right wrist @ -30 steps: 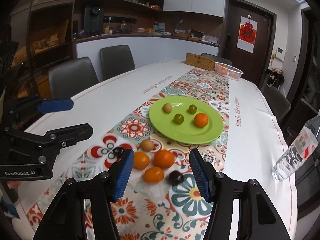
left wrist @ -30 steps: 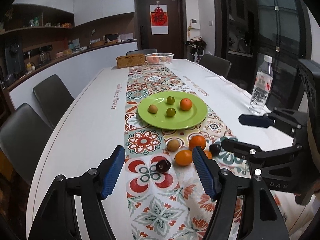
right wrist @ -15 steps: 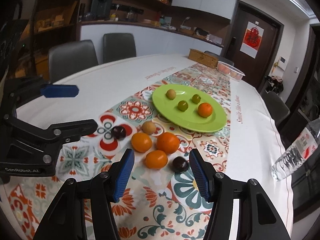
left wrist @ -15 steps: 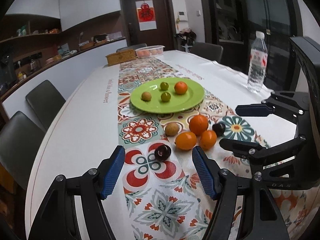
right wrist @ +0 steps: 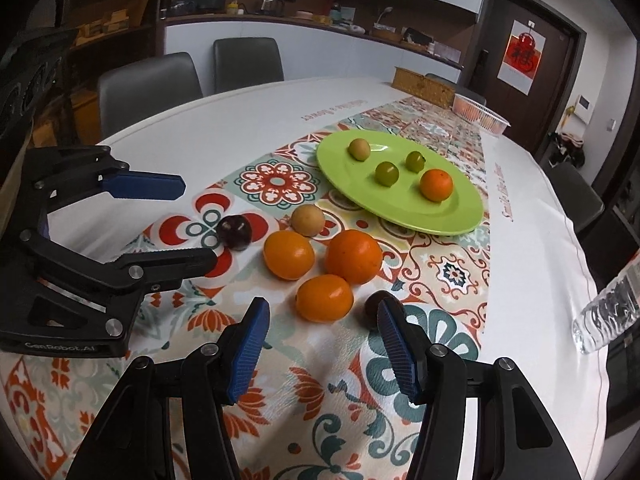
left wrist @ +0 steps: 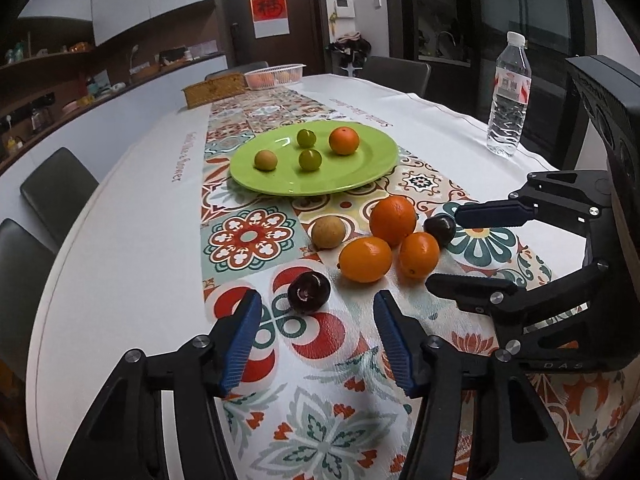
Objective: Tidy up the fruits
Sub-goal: 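Move the left tool onto the dark purple plum while the right tool approaches a small orange tomato, then close the left tool on the plum while the right tool grasps the small orange tomato, then carry the plum and the small orange tomato over the green plate with both tools, then lower both fruits onto the plate and open both tools, then withdraw both open tools from the plate toward the remaining fruit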
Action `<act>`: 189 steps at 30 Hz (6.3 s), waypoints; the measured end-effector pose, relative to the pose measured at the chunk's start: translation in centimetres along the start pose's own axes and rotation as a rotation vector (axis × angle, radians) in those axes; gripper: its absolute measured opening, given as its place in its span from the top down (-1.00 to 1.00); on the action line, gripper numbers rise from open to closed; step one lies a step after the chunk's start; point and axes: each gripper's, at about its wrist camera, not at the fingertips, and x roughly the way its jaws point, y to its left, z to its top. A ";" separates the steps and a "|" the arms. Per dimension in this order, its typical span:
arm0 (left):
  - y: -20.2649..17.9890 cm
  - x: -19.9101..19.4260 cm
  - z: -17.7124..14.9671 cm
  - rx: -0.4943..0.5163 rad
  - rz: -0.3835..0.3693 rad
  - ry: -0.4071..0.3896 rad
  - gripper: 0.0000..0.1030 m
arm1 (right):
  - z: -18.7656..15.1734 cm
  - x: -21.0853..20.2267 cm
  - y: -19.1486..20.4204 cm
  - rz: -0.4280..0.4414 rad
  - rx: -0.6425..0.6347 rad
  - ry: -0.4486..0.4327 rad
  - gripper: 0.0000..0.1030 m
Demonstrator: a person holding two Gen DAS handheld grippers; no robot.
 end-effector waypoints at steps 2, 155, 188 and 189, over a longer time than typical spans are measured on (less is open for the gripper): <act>0.0 0.4 0.1 0.006 -0.008 0.010 -0.02 | 0.0 0.2 0.0 0.004 -0.002 0.004 -0.07; 6.5 14.2 19.4 -0.188 -0.009 0.143 0.26 | 14.7 13.1 -17.5 0.062 0.257 0.120 0.22; 1.7 -3.8 13.4 -0.167 0.138 -0.102 -0.38 | 9.8 -3.8 -11.4 -0.007 0.180 -0.148 -0.05; 1.6 -4.1 13.2 -0.165 0.141 -0.107 -0.41 | 9.5 -4.2 -11.1 -0.008 0.175 -0.153 -0.06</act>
